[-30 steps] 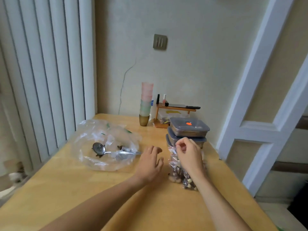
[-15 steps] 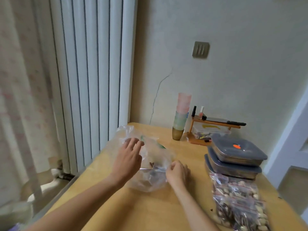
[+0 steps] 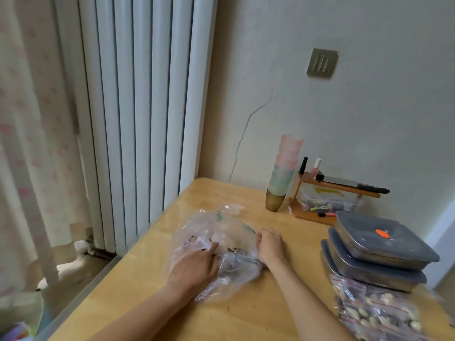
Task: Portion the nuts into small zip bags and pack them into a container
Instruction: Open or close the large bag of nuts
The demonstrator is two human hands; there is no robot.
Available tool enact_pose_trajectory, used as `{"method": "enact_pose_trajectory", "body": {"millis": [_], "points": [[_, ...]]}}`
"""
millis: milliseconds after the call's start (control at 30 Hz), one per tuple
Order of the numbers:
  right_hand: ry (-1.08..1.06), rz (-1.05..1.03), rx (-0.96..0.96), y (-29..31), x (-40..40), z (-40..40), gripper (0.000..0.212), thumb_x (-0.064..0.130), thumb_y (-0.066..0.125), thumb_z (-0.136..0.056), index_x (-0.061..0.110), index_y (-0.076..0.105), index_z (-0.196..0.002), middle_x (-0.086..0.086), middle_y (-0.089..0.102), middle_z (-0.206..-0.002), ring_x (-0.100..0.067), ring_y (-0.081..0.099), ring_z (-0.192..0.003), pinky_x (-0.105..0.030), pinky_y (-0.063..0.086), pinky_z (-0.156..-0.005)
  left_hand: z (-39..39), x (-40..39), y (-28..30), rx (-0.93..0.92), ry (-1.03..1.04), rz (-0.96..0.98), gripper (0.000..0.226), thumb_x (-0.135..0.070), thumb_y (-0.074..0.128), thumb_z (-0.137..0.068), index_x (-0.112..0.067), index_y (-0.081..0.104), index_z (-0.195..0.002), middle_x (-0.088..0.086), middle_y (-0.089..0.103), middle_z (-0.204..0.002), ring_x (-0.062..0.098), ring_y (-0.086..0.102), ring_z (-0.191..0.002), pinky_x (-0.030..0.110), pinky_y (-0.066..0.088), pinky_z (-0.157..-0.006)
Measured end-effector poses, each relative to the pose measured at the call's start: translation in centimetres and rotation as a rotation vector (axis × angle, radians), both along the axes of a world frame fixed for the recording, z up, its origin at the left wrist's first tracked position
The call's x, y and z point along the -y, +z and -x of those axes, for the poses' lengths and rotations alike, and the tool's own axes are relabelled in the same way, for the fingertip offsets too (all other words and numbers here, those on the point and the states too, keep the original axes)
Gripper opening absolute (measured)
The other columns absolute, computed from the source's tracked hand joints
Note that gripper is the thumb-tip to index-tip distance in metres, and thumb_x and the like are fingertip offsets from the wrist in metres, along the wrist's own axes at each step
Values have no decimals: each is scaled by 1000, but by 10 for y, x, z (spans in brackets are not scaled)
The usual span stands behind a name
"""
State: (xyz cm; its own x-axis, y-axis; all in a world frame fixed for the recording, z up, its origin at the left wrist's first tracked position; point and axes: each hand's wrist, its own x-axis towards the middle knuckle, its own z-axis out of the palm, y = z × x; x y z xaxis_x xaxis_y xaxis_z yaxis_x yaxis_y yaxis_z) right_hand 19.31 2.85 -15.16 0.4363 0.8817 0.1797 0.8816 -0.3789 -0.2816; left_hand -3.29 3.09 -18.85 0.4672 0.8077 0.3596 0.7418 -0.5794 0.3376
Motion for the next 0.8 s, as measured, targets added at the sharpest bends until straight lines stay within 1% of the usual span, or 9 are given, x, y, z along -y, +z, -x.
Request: {"method": "enact_pose_trajectory", "body": {"millis": [100, 233, 333, 433, 500, 533, 600, 700, 800], "points": [[-117, -57, 2, 3, -6, 6, 32, 3, 49, -94, 24, 72, -101, -1, 66, -117, -27, 57, -116, -32, 42, -95, 1, 0, 0, 32, 7, -29, 46, -45, 21, -100, -27, 43, -137, 5, 73, -106, 27, 65, -94, 38, 45, -77], [-233, -251, -135, 9, 0, 11, 22, 15, 46, -102, 17, 69, -100, -7, 71, -104, -32, 65, -99, -37, 49, -86, 3, 5, 5, 65, 15, -36, 48, -52, 15, -89, -29, 47, -116, 4, 69, -105, 27, 64, -86, 39, 46, -71], [-147, -588, -327, 28, 19, 14, 17, 13, 47, -102, 11, 58, -90, -7, 64, -91, -31, 58, -87, -37, 44, -70, 4, 9, 10, 91, 18, 9, 47, -50, 17, -90, -27, 49, -115, 5, 69, -101, 27, 63, -87, 39, 47, -73], [3, -695, -559, 56, 40, 28, 23, 17, 46, -103, 10, 56, -83, -6, 64, -79, -26, 60, -76, -36, 44, -61, 5, 12, 21, 92, 35, 109, 61, -55, 7, -89, -21, 52, -113, 11, 69, -91, 27, 62, -77, 40, 47, -73], [118, -639, -817, 71, 52, 40, 28, 13, 43, -102, 7, 57, -78, -7, 65, -71, -21, 62, -62, -32, 50, -57, 7, 16, 33, 111, 48, 163, 83, -64, -5, -83, -16, 59, -107, 13, 68, -78, 27, 62, -67, 43, 47, -72], [196, -561, -930, 76, 59, 46, 29, 10, 41, -101, 6, 57, -77, -7, 63, -67, -20, 59, -58, -30, 50, -54, 7, 19, 41, 155, 52, 186, 82, -66, -5, -85, -19, 59, -105, 12, 68, -74, 28, 63, -67, 45, 48, -72], [335, -339, -1033, 79, 70, 57, 28, 7, 40, -99, 5, 58, -78, -7, 62, -66, -20, 55, -57, -29, 47, -53, 6, 27, 57, 395, 36, 262, 55, -60, 11, -101, -30, 57, -99, 3, 72, -81, 24, 66, -72, 41, 52, -72], [376, -105, -903, 77, 81, 73, 26, 8, 41, -98, 10, 58, -78, -4, 63, -65, -18, 57, -57, -29, 49, -57, 7, 41, 79, 722, -53, 428, 46, -44, 28, -108, -26, 67, -89, -1, 72, -81, 12, 65, -69, 31, 48, -61], [255, -113, -668, 70, 81, 84, 25, 14, 45, -96, 14, 59, -76, -1, 64, -67, -15, 60, -58, -25, 53, -57, 14, 48, 90, 770, -100, 512, 56, -46, 31, -107, -17, 74, -87, 5, 73, -80, 13, 66, -66, 23, 46, -57]]}}
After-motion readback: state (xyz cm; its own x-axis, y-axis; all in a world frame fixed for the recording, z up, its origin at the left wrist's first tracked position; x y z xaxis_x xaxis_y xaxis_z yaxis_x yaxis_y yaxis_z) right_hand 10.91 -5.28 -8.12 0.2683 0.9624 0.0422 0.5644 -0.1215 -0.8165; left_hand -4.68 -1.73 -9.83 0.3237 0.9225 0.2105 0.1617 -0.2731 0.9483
